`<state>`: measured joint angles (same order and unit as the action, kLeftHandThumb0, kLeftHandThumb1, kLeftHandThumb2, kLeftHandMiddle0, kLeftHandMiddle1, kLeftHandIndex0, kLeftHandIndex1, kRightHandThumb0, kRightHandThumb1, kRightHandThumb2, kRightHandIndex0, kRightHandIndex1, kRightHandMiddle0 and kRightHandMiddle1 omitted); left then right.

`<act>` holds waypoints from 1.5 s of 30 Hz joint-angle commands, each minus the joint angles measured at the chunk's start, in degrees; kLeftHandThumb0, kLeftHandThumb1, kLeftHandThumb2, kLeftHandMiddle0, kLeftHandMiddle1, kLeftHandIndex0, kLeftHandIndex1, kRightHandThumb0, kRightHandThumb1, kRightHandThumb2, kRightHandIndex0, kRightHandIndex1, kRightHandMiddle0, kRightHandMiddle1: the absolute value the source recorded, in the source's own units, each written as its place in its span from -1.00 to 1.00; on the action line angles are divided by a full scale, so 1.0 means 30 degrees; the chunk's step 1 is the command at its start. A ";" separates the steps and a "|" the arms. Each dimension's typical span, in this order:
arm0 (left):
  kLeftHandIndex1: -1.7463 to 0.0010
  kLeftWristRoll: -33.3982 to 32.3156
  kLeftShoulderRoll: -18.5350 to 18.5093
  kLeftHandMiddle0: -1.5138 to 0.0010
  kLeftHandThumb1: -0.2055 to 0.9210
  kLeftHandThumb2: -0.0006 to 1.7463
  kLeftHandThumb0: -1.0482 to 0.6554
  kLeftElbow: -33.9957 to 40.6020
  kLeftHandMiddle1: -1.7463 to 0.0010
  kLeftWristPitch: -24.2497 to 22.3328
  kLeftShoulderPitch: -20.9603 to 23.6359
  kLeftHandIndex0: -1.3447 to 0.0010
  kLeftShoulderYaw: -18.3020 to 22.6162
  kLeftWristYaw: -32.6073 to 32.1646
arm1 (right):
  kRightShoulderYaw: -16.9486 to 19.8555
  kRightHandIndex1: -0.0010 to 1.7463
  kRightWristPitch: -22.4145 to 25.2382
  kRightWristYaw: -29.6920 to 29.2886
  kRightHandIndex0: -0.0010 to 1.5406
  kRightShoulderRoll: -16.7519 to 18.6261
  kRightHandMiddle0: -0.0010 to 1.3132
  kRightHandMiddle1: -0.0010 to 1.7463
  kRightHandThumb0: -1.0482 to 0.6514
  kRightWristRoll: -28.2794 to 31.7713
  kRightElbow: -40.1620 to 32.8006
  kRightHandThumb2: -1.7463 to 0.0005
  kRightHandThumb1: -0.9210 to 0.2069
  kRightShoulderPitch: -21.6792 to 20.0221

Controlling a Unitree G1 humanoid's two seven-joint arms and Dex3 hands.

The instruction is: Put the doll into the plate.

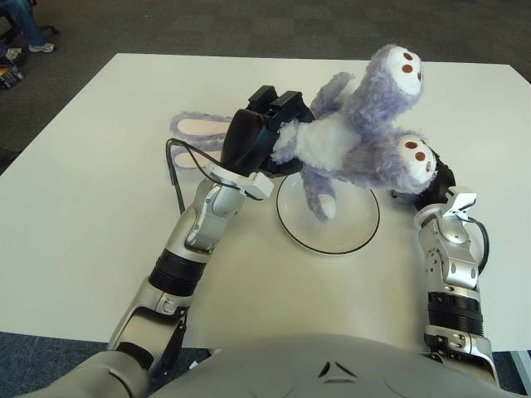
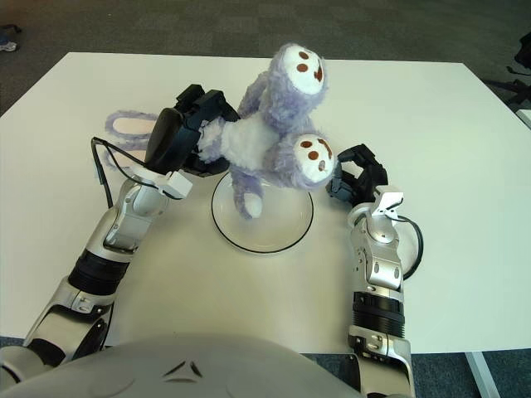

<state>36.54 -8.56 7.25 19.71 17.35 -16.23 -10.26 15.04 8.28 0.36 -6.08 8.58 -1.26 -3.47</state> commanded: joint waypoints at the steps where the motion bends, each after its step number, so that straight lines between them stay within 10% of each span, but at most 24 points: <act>1: -1.00 -0.0142 0.0225 0.05 -0.32 0.70 0.84 0.0183 -1.00 -0.0016 -0.0037 -0.37 -0.0121 0.0096 | -0.0131 1.00 0.0878 0.0032 0.57 0.0366 -0.14 1.00 -0.31 0.0356 0.0566 -0.41 -0.05 0.0708; 35: -1.00 -0.0816 0.0411 0.08 -0.27 0.65 0.82 0.0306 -1.00 -0.0471 -0.0373 -0.18 -0.0627 0.1850 | -0.0280 1.00 0.0993 -0.0068 0.58 0.0540 -0.14 1.00 -0.31 0.0335 0.0154 -0.41 -0.05 0.0843; 38: -0.80 -0.0805 0.0441 -0.03 -0.48 0.74 0.42 0.0407 -1.00 -0.0639 -0.0430 -0.12 -0.0604 0.1980 | -0.0282 1.00 0.1019 -0.0089 0.58 0.0542 -0.15 1.00 -0.31 0.0319 0.0140 -0.41 -0.05 0.0843; 45: -0.59 -0.0682 0.0476 0.02 -0.40 0.62 0.23 0.0290 -1.00 -0.0899 -0.0468 -0.10 -0.0688 0.2058 | -0.0323 1.00 0.1015 -0.0121 0.58 0.0520 -0.15 1.00 -0.31 0.0238 0.0102 -0.41 -0.06 0.0865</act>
<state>34.67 -7.29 7.58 17.55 15.88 -18.31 -4.47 14.47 8.68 0.06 -5.34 8.60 -2.48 -2.92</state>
